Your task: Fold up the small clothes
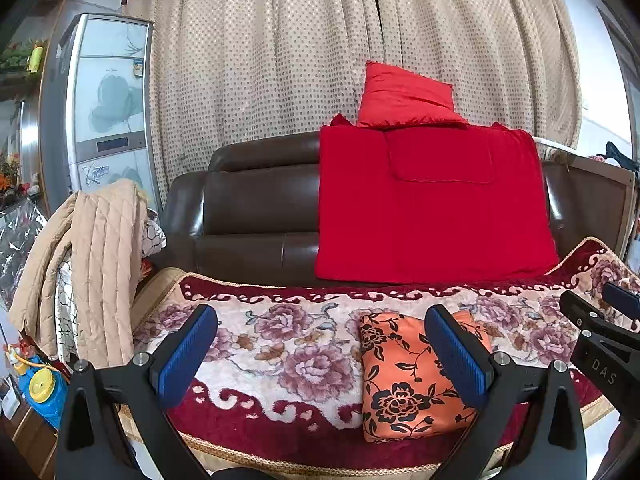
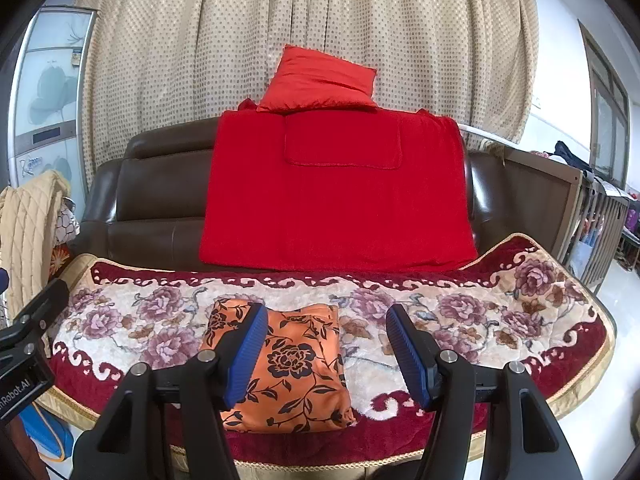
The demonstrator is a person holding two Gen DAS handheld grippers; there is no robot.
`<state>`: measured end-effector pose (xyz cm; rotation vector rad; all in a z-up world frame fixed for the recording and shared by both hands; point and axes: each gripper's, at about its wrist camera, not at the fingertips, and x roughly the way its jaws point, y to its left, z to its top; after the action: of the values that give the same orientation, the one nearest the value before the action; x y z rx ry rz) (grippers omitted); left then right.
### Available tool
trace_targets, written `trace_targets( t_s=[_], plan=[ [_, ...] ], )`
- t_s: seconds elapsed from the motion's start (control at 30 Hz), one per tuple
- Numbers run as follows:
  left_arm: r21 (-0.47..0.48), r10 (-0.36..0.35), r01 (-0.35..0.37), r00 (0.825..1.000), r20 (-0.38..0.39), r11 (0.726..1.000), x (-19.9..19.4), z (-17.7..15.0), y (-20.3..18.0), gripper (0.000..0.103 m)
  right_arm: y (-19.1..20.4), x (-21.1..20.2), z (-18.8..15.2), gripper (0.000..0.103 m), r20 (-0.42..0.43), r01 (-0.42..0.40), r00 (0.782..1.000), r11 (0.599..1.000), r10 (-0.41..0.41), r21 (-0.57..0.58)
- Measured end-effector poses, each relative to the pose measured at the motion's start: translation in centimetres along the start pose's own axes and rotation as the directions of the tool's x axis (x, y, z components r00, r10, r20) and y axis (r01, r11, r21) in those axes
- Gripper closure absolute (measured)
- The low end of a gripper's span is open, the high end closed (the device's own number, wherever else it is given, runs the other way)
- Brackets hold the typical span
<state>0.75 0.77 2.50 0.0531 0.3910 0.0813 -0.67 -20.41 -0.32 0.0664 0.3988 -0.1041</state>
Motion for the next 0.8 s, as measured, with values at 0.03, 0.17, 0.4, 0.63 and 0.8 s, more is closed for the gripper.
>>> trace_targets(
  t_s=[0.03, 0.17, 0.4, 0.63, 0.8],
  plan=[
    [0.000, -0.003, 0.003, 1.000, -0.003, 1.000, 0.1, 0.0, 0.0, 0.000, 0.0, 0.1, -0.1, 0.037, -0.002, 0.001, 1.000, 1.000, -0.001, 0.000],
    [0.000, -0.003, 0.003, 1.000, -0.011, 1.000, 0.5, 0.0, -0.1, 0.000, 0.1, 0.5, -0.2, 0.037, -0.011, 0.001, 1.000, 1.000, -0.001, 0.002],
    [0.000, -0.004, 0.004, 1.000, -0.025, 1.000, 1.5, -0.2, -0.1, 0.000, 0.2, 1.3, -0.3, 0.037, -0.022, -0.002, 1.000, 1.000, 0.002, 0.000],
    [-0.002, -0.001, 0.001, 0.999, -0.038, 1.000, 2.5, -0.2, -0.1, 0.000, 0.5, 2.3, -0.3, 0.037, -0.034, -0.004, 0.999, 1.000, 0.004, -0.002],
    [-0.004, -0.002, 0.002, 0.999, -0.047, 1.000, 3.4, -0.2, -0.2, 0.000, 0.7, 3.2, -0.2, 0.037, -0.042, -0.007, 0.999, 1.000, 0.007, -0.006]
  ],
)
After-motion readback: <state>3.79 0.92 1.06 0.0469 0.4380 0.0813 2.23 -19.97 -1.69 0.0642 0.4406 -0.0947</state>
